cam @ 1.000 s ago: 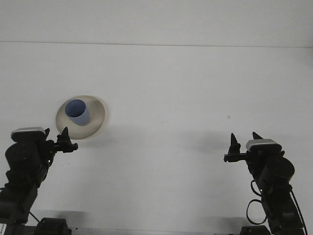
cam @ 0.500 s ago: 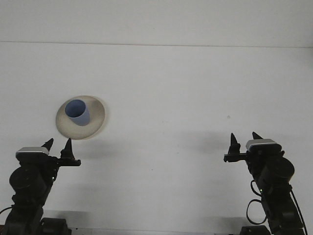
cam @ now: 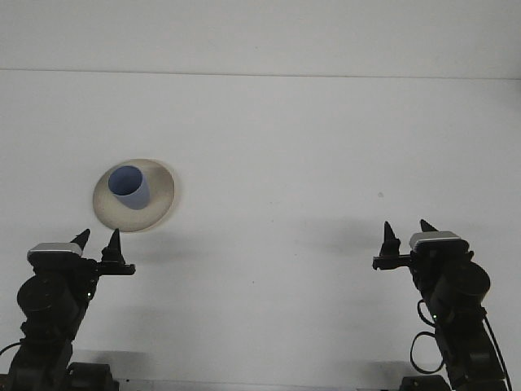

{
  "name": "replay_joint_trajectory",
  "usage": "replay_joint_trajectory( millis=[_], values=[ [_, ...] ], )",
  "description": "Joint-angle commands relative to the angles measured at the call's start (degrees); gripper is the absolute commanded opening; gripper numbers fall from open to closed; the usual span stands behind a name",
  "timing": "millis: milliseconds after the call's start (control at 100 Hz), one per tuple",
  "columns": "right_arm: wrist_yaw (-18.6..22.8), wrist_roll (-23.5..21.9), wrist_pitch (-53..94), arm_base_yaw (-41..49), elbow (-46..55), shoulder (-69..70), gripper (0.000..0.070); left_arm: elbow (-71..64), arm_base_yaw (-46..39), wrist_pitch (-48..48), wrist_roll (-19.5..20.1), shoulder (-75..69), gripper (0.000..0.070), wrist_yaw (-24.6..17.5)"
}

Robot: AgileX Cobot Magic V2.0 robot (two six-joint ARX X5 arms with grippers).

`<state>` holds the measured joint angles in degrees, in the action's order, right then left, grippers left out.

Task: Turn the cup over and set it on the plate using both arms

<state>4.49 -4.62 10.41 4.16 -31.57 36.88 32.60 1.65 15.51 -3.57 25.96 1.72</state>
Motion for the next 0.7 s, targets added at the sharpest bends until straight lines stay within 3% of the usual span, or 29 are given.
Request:
replay_joint_trajectory(
  millis=[0, 70, 230, 330, 690],
  values=[
    [0.0, -0.1, -0.6, 0.1, 0.0, 0.3, 0.0447, 0.5, 0.0, -0.2, 0.1, 0.2, 0.0373, 0.0],
    [0.0, -0.1, -0.6, 0.1, 0.0, 0.3, 0.0374, 0.5, 0.0, -0.2, 0.1, 0.2, 0.0315, 0.0],
    [0.0, -0.1, -0.6, 0.1, 0.0, 0.3, 0.0142, 0.5, 0.0, -0.2, 0.1, 0.2, 0.0, 0.0],
    [0.0, -0.1, -0.6, 0.1, 0.0, 0.3, 0.0006, 0.5, 0.0, -0.2, 0.1, 0.2, 0.0006, 0.0],
    [0.0, -0.1, -0.8, 0.1, 0.0, 0.3, 0.0003, 0.5, 0.0, -0.9, 0.1, 0.2, 0.0013, 0.0]
  ],
)
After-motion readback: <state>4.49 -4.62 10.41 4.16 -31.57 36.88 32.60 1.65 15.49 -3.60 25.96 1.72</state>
